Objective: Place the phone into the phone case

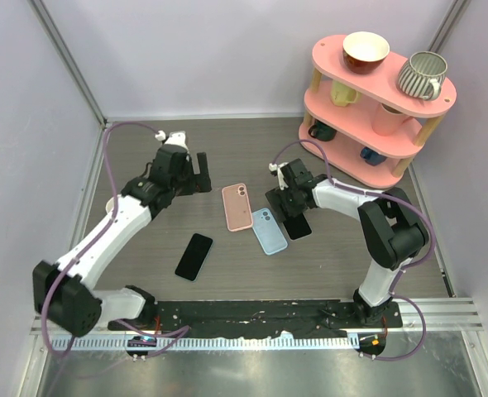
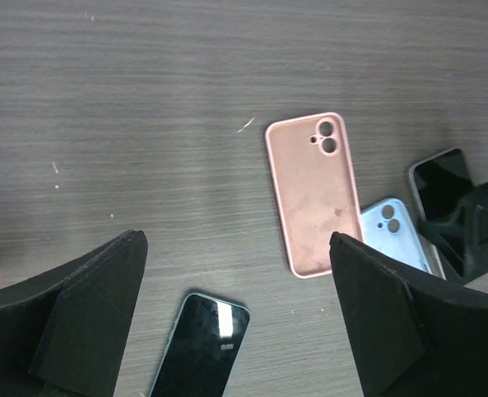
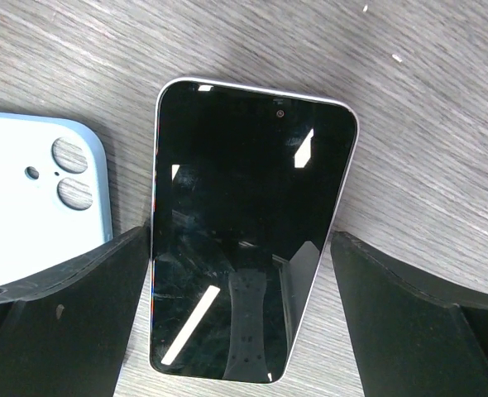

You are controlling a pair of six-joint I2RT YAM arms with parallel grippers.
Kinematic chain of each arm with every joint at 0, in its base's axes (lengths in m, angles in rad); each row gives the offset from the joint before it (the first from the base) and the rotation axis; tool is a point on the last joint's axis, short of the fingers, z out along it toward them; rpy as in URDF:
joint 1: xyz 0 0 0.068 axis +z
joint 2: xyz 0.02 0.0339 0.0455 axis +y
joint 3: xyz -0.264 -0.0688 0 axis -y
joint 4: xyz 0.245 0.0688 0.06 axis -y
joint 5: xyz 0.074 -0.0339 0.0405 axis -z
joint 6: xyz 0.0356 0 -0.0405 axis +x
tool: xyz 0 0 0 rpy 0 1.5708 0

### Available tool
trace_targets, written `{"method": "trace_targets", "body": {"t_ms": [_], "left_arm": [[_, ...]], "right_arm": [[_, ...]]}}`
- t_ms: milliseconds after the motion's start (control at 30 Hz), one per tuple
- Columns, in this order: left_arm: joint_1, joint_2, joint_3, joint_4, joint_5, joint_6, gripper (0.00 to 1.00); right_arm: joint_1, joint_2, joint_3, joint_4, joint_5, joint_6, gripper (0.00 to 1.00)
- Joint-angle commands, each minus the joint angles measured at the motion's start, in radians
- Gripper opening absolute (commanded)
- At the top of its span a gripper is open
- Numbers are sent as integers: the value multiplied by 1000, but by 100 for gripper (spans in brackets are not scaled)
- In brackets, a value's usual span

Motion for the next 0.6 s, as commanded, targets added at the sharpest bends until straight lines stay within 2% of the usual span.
{"method": "trace_targets", "body": {"t_ms": [0, 133, 200, 333, 433, 567], "left_arm": [[5, 161, 141, -84, -56, -71, 93], [5, 312, 224, -92, 46, -125, 83], [7, 381, 230, -59, 74, -163, 79], [2, 479, 250, -22, 85, -214, 68], [-2, 537, 251, 4, 69, -236, 62], [-8, 602, 248, 7, 59, -250, 59]], "right_arm": [[4, 20, 12, 9, 70, -31, 96], [4, 43, 8, 13, 29, -40, 93], [4, 51, 6, 19, 20, -33, 87], [4, 22, -15, 47, 24, -23, 77], [4, -5, -28, 65, 32, -14, 65], [6, -29, -17, 70, 41, -5, 57]]}}
